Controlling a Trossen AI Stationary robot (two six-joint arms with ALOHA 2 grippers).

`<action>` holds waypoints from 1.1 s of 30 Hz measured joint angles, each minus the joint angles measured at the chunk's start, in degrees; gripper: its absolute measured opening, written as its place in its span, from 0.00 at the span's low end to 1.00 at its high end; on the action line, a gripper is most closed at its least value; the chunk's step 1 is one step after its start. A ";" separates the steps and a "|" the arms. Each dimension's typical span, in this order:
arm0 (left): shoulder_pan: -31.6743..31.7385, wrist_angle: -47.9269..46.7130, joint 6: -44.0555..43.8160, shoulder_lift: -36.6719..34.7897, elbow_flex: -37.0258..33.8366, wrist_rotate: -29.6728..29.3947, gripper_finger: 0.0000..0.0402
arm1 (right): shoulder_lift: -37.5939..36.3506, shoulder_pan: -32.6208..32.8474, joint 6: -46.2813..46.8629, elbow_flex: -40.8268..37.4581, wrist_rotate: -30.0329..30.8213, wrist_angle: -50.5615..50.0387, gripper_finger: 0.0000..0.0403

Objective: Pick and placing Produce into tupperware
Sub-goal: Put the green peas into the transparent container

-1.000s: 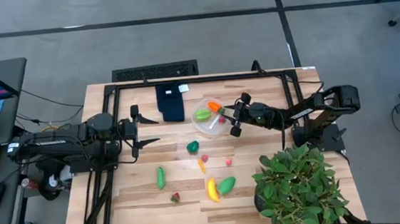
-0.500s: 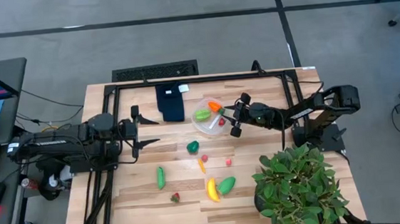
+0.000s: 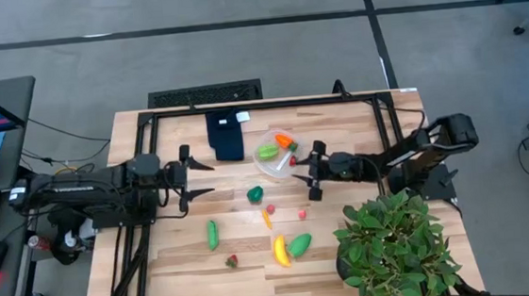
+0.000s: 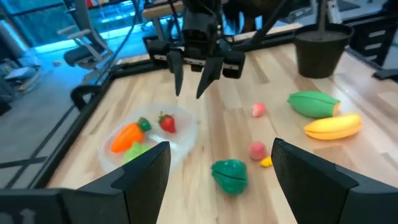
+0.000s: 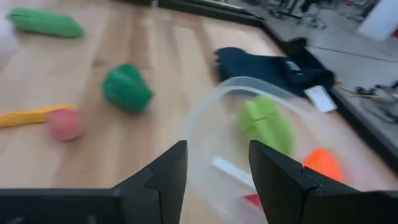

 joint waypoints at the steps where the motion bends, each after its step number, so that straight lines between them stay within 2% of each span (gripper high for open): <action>1: 0.00 0.25 -0.25 0.65 0.00 0.77 0.67 | 0.00 0.93 0.52 0.00 0.01 -0.33 0.40; 10: -0.02 5.03 -1.35 12.20 -0.02 6.06 0.67 | 0.00 7.83 4.93 0.00 0.17 -0.97 0.40; 21: -0.01 16.14 3.31 32.18 0.07 6.20 0.67 | 0.00 12.04 10.91 0.00 0.17 -4.58 0.40; 28: -0.01 16.15 0.71 38.00 2.79 6.20 0.67 | 0.00 13.82 14.00 0.00 0.17 -7.23 0.40; 33: -0.01 17.91 -4.62 40.60 4.94 6.17 0.67 | 0.00 13.95 14.76 0.00 0.17 -7.40 0.40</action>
